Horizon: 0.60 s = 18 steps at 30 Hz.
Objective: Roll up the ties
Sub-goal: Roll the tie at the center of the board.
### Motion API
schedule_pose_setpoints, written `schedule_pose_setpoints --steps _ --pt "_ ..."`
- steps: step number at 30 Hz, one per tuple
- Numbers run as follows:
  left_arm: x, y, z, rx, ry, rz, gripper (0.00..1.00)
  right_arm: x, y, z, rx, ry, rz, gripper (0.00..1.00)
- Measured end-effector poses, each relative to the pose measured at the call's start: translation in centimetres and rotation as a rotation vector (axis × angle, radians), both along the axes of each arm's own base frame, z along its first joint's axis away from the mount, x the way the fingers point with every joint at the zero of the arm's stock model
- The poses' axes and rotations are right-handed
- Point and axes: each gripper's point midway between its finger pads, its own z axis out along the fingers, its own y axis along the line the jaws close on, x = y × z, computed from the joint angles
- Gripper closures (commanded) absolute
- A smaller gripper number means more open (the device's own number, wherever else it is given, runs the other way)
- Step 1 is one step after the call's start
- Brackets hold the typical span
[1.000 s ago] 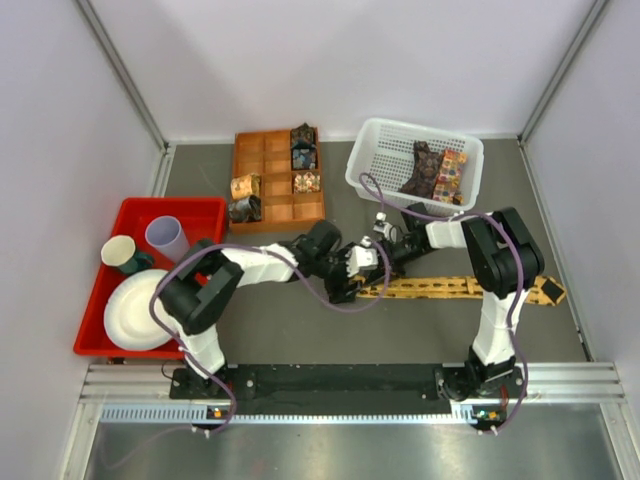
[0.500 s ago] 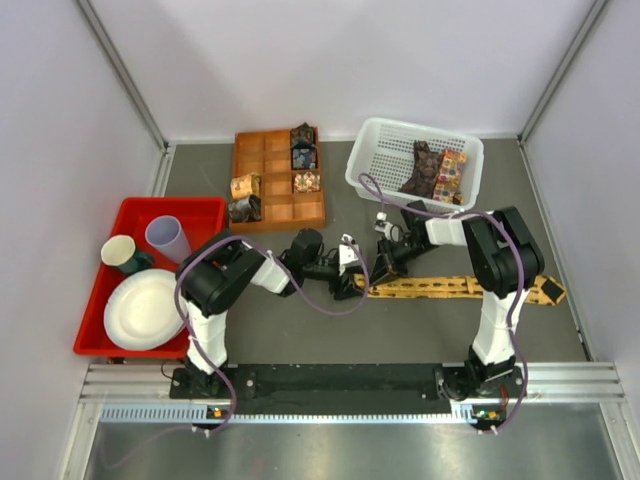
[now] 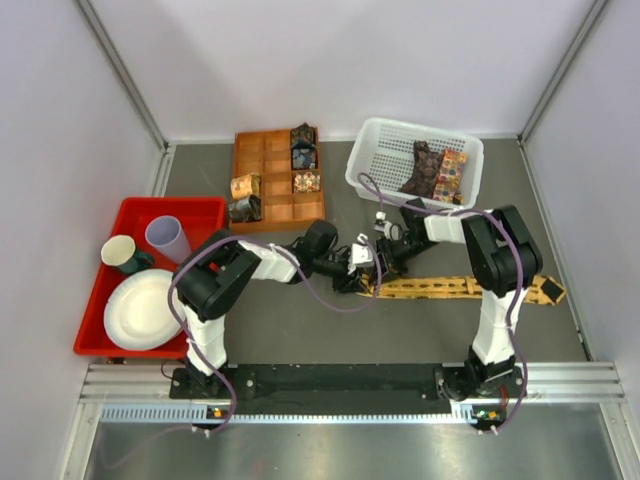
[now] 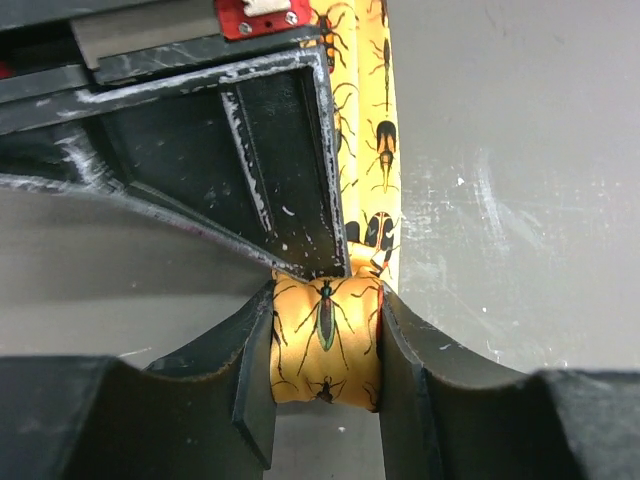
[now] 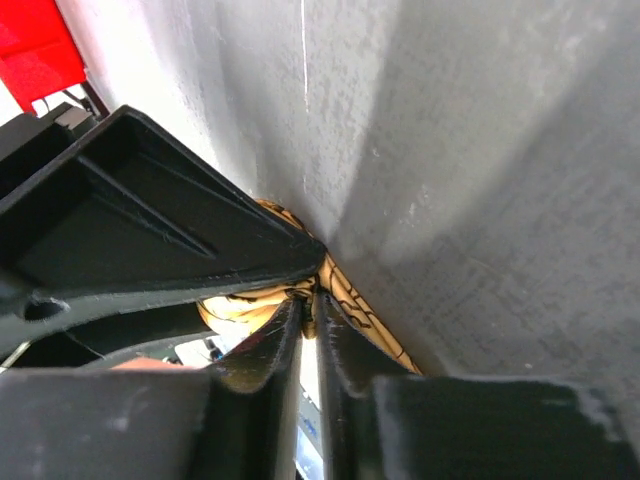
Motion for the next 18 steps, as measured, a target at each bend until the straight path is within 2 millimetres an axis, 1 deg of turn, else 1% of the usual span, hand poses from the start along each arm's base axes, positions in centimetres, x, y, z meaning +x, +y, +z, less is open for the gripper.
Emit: schedule_pose_setpoints --steps 1,2,6,9,11,15,18 --pt "0.1 0.0 0.0 0.022 -0.002 -0.003 0.83 0.0 0.0 0.1 0.002 0.004 0.002 0.74" --pt "0.0 0.0 0.0 0.045 -0.001 -0.009 0.84 0.0 0.0 0.2 0.003 0.005 0.003 0.67" --pt "0.0 -0.2 0.0 0.137 -0.015 -0.03 0.85 0.1 -0.9 1.2 0.002 -0.006 -0.006 0.61" --pt "0.0 -0.2 -0.1 0.207 -0.03 -0.034 0.86 0.0 -1.6 2.0 0.003 -0.003 -0.018 0.6" --pt "0.0 -0.3 -0.1 0.24 -0.035 -0.037 0.86 -0.1 -1.7 2.7 0.018 0.002 -0.022 0.6" --pt "-0.1 -0.5 -0.2 0.293 -0.044 -0.042 0.85 -0.1 -1.3 4.0 0.068 0.007 -0.025 0.6" --pt "-0.1 -0.7 -0.2 0.328 -0.06 -0.041 0.83 0.1 -0.9 4.3 0.096 0.014 -0.04 0.62"
